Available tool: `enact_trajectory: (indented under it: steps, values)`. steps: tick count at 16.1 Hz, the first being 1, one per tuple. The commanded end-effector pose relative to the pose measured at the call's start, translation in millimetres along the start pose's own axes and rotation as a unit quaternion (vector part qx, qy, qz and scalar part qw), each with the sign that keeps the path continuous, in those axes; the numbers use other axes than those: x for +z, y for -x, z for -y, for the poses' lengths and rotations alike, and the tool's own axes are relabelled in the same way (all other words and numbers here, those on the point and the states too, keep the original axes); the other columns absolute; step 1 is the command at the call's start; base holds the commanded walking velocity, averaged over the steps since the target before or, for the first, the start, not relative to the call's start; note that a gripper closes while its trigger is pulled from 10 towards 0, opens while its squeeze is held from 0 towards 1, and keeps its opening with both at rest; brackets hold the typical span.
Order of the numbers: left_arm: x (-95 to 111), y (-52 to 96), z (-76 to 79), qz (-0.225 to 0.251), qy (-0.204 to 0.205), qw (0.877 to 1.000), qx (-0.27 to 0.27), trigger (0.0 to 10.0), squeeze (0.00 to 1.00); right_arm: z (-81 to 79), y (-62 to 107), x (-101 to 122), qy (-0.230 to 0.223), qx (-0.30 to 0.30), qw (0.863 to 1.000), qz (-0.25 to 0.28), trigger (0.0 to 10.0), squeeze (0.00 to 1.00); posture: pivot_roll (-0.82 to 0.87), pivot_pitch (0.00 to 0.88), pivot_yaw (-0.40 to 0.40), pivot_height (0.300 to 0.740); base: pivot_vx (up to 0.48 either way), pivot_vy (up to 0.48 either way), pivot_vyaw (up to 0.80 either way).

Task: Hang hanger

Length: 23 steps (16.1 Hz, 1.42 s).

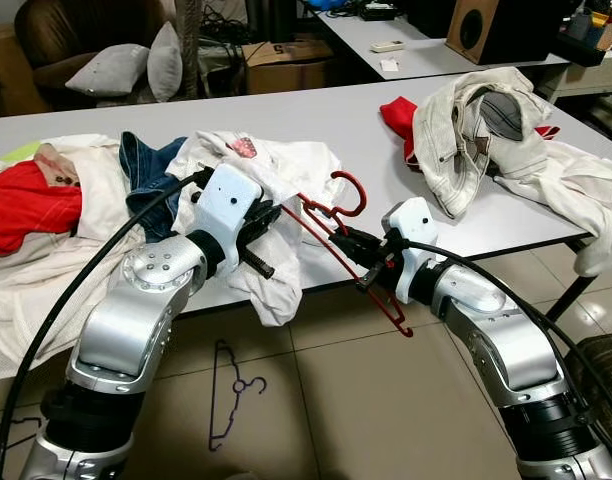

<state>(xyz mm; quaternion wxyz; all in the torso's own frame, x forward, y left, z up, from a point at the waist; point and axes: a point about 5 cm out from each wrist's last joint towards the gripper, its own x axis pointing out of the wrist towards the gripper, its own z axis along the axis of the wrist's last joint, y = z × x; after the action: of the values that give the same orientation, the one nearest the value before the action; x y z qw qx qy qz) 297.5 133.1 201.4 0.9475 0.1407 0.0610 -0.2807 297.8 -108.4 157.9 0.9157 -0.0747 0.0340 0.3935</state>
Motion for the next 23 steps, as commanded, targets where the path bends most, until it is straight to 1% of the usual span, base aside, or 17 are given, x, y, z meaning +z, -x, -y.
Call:
enact_trajectory:
  steps: [1,5,7,8,9,10,11,12,13,14,15,16,17,19,21,23]
  values:
    - [4.2,3.4,-4.1,0.006,0.01,1.0,-0.001,10.0,1.0,4.9,0.2,8.3,0.006,-0.008,1.0,0.018,10.0,0.0,-0.03,0.0,0.019,0.74,0.0,0.0,0.0]
    - [3.1,8.9,-13.1,0.003,0.003,1.0,-0.013,10.0,1.0,9.3,1.4,10.6,0.006,-0.008,1.0,0.023,10.0,0.0,-0.03,0.0,0.015,0.74,0.0,0.0,0.0]
    - [4.1,12.8,-16.4,0.004,-0.02,0.999,-0.045,10.0,1.0,10.7,1.8,11.4,0.008,-0.005,1.0,0.024,10.0,0.0,-0.03,0.0,0.014,0.74,0.0,0.0,0.0]
    - [6.4,13.2,-20.4,0.011,-0.035,0.998,-0.042,10.0,1.0,11.2,2.2,12.0,0.01,-0.002,1.0,0.025,10.0,0.0,-0.03,0.0,0.012,0.74,0.0,0.0,0.0]
    - [25.3,15.9,-40.0,0.059,-0.084,0.993,-0.05,10.0,1.0,14.4,6.1,14.4,0.022,0.018,0.999,0.024,10.0,0.0,-0.03,0.0,0.002,0.74,0.0,0.0,0.0]
    - [30.8,16.8,-43.3,0.073,-0.09,0.992,-0.058,10.0,1.0,15.1,7.2,14.7,0.026,0.023,0.999,0.023,10.0,0.0,-0.03,0.0,0.002,0.74,0.0,0.0,0.0]
    - [47.0,18.9,-49.9,0.106,-0.105,0.983,-0.111,10.0,0.46,17.9,11.3,15.8,0.037,0.043,0.998,0.018,10.0,0.0,-0.02,0.0,-0.009,0.74,0.0,0.0,0.0]
    - [57.8,17.6,-55.5,0.111,-0.131,0.97,-0.17,10.0,0.0,20.9,15.7,17.4,0.053,0.07,0.996,0.011,10.0,0.0,-0.02,0.0,-0.014,0.74,0.0,0.0,0.0]
    - [58.9,15.1,-56.3,0.107,-0.142,0.966,-0.188,10.0,0.0,22.0,16.6,18.1,0.058,0.076,0.995,0.009,10.0,0.0,-0.02,0.0,-0.014,0.74,0.0,0.0,0.0]
    - [57.6,9.4,-56.4,0.091,-0.165,0.956,-0.225,10.0,0.0,23.7,18.0,19.4,0.067,0.087,0.994,0.005,10.0,0.0,-0.03,0.0,-0.01,0.74,0.0,0.0,0.0]
    - [55.3,0.8,-56.8,0.075,-0.183,0.945,-0.262,10.0,0.0,24.8,20.1,21.9,0.079,0.103,0.992,0.001,10.0,0.0,-0.03,0.0,-0.005,0.74,0.0,0.0,0.0]
    - [49.7,-6.4,-56.6,0.049,-0.202,0.931,-0.301,10.0,0.0,24.6,22.2,24.3,0.091,0.118,0.989,-0.001,10.0,0.0,-0.04,0.0,0.004,0.74,0.0,0.0,0.0]
    - [44.9,-9.4,-56.8,0.025,-0.21,0.921,-0.327,10.0,0.0,24.4,23.9,25.7,0.098,0.126,0.987,-0.004,10.0,0.0,-0.05,0.0,0.009,0.74,0.0,0.0,0.0]
    - [40.9,-15.5,-59.2,0.002,-0.228,0.905,-0.359,10.0,0.0,23.7,27.4,26.8,0.11,0.139,0.984,-0.008,10.0,0.0,-0.05,0.0,0.009,0.74,0.0,0.0,0.0]
    - [38.3,-25.1,-61.6,-0.017,-0.251,0.898,-0.362,10.0,0.0,22.6,29.9,26.1,0.117,0.148,0.982,-0.01,10.0,0.0,-0.06,0.0,0.03,0.74,0.0,0.0,0.0]
    - [36.1,-29.5,-64.4,-0.035,-0.265,0.895,-0.358,10.0,0.0,22.9,30.4,25.8,0.119,0.149,0.982,-0.01,10.0,0.0,-0.06,0.0,0.033,0.74,0.0,0.0,0.0]
